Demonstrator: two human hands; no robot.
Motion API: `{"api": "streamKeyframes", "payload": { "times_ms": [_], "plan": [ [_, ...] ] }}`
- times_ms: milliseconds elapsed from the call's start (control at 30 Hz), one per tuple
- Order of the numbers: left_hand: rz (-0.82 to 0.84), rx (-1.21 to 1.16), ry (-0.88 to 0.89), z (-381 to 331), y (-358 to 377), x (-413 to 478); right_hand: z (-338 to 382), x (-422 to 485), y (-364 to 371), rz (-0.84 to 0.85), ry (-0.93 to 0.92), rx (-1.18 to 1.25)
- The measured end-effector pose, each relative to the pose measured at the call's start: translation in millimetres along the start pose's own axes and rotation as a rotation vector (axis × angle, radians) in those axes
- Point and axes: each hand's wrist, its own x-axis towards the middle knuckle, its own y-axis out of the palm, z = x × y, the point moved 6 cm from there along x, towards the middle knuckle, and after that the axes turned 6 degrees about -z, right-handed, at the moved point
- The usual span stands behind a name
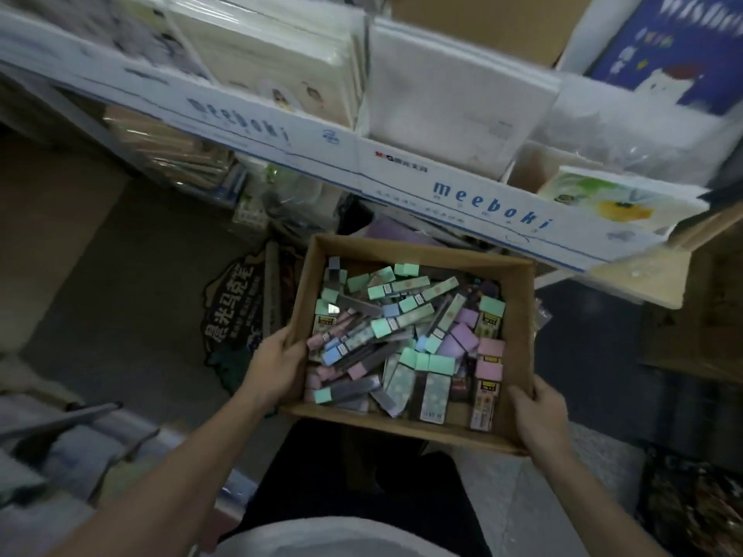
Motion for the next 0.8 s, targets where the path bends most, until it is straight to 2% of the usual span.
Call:
{"api": "streamKeyframes", "payload": {
  "times_ms": [167, 367, 500, 800],
  "plan": [
    [-0.109, -0.128, -0.019, -2, -58, -77, 40, -39, -1, 0.105, -0.139, -0.107],
    [-0.287, -0.237, -0.035, 10, -133, -125, 107, -76, 36, 0.231, -0.280, -0.195],
    [-0.452, -0.279, -0.005, 29, -196, -120, 169, -102, 80, 0.256, -0.382, -0.243],
    [-0.600, -0.412, -0.067, 45, -352, -84, 329, -173, 222, 0.325, -0.531, -0.294]
  ]
}}
